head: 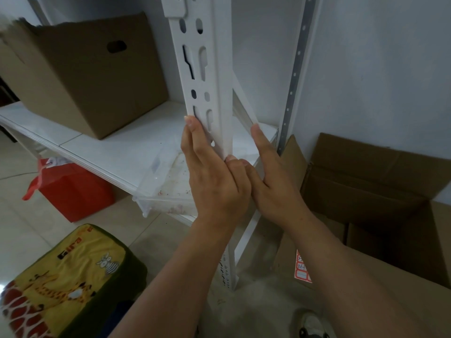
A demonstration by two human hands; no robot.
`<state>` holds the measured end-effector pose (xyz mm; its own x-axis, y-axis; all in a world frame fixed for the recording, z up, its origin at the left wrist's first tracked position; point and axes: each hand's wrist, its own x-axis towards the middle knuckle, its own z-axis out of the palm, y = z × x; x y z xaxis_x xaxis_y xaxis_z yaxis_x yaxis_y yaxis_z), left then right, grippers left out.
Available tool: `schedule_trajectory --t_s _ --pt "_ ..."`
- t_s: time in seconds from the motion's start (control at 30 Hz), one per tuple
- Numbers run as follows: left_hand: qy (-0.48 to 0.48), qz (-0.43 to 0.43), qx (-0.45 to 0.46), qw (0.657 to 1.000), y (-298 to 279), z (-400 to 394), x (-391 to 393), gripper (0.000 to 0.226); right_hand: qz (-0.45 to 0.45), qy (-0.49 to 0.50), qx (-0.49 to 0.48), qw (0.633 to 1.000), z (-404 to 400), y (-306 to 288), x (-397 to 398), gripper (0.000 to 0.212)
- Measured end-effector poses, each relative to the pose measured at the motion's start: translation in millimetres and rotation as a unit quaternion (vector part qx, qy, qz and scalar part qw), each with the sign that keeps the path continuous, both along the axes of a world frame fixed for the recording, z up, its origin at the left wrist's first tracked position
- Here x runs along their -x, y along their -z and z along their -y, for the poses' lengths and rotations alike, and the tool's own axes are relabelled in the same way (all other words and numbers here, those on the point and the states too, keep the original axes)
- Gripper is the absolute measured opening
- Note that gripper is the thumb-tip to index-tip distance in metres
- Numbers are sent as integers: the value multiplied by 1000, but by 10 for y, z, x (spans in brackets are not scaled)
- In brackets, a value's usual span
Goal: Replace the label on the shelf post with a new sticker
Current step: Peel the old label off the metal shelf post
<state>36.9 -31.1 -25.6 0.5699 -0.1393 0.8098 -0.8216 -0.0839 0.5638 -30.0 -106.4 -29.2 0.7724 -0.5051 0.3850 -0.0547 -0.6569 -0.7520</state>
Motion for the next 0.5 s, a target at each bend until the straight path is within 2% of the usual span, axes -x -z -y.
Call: schedule_trajectory --t_s 0.2,0.5 --pt "-1 -6 2 1000 11 3 18 65 -2 5 4 1000 6 -9 6 76" --pt "14 -13 20 1000 -1 -10 4 67 4 -4 8 1000 5 -13 -10 68"
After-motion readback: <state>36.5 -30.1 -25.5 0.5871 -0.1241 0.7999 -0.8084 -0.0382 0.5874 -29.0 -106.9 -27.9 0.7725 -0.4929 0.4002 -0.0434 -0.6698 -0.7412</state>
